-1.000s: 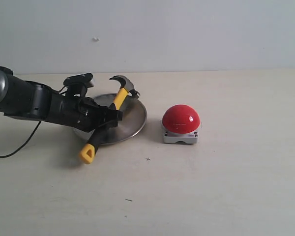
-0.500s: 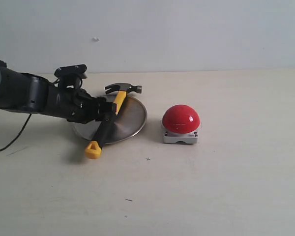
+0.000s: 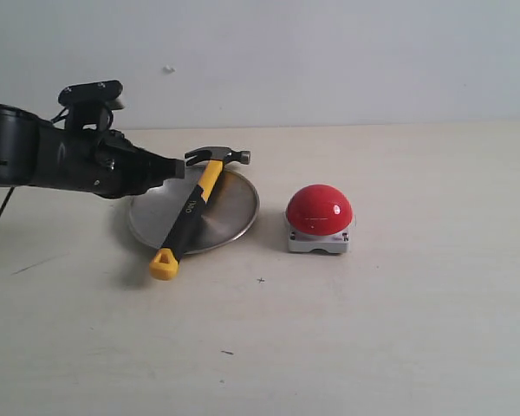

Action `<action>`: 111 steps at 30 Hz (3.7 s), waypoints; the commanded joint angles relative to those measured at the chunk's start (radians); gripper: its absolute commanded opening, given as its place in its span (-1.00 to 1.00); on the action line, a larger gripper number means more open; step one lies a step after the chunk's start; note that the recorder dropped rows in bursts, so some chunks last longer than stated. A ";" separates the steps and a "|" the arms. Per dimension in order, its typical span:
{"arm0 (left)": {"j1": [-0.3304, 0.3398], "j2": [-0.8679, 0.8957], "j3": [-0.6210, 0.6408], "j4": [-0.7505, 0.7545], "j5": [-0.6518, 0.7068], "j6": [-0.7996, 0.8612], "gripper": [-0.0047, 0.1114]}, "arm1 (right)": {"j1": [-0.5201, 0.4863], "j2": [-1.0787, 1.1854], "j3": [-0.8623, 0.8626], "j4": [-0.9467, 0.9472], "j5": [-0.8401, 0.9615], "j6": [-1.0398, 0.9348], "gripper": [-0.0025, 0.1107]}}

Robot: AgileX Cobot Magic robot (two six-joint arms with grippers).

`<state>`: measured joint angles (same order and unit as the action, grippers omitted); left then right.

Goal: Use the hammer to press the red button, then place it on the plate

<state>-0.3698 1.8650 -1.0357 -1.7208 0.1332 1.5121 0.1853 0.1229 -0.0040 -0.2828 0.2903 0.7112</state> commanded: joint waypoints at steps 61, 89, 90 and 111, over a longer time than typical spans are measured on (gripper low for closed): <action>0.173 -1.829 1.036 1.424 -0.109 -1.519 -0.92 | 0.001 -0.003 0.004 -0.002 -0.006 -0.003 -0.96; 0.179 -1.865 1.036 1.713 0.223 -1.488 -0.92 | 0.001 -0.003 0.004 -0.002 -0.006 -0.003 -0.96; 0.179 -1.865 1.036 1.713 0.223 -1.488 -0.92 | 0.001 -0.003 0.004 -0.002 -0.006 -0.003 -0.96; 0.179 -1.865 1.036 1.713 0.223 -1.488 -0.92 | 0.001 -0.003 0.004 -0.002 -0.006 -0.003 -0.96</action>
<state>-0.1935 0.0054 -0.0031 -0.0082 0.3655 0.0186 0.1853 0.1229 -0.0040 -0.2828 0.2903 0.7112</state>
